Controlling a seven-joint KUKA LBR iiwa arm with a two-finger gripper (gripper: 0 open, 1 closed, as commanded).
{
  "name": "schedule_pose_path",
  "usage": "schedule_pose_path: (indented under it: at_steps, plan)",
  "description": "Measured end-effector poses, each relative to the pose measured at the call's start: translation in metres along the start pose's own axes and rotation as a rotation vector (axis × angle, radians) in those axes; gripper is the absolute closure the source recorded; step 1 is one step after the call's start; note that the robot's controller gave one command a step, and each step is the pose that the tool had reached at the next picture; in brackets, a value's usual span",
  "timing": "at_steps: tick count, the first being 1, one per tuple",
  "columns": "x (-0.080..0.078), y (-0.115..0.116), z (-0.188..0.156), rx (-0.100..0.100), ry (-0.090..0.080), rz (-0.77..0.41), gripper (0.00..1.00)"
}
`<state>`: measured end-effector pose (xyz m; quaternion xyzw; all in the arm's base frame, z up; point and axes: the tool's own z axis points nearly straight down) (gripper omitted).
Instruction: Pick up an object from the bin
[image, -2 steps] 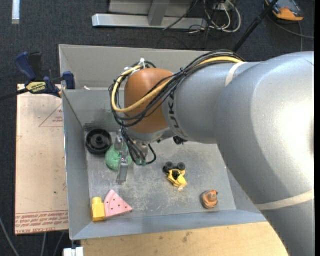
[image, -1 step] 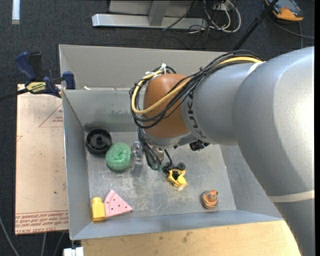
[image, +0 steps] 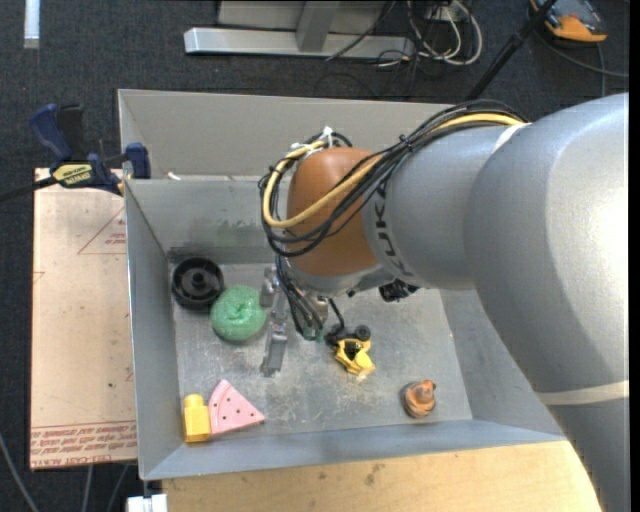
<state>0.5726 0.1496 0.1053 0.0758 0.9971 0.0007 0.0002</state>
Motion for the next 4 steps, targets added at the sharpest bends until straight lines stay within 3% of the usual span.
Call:
schedule_pose_path:
  at_steps: [1,2,3,4]
  plan:
    - [0.0,0.0,0.0,0.0,0.0,0.0,0.0]
    - [-0.019,0.023,0.015,0.001,-0.005,-0.067,0.0]
    - [-0.03,0.039,0.023,-0.005,-0.006,0.151,1.0]
    - [-0.03,0.039,0.024,-0.005,-0.006,0.151,1.0]
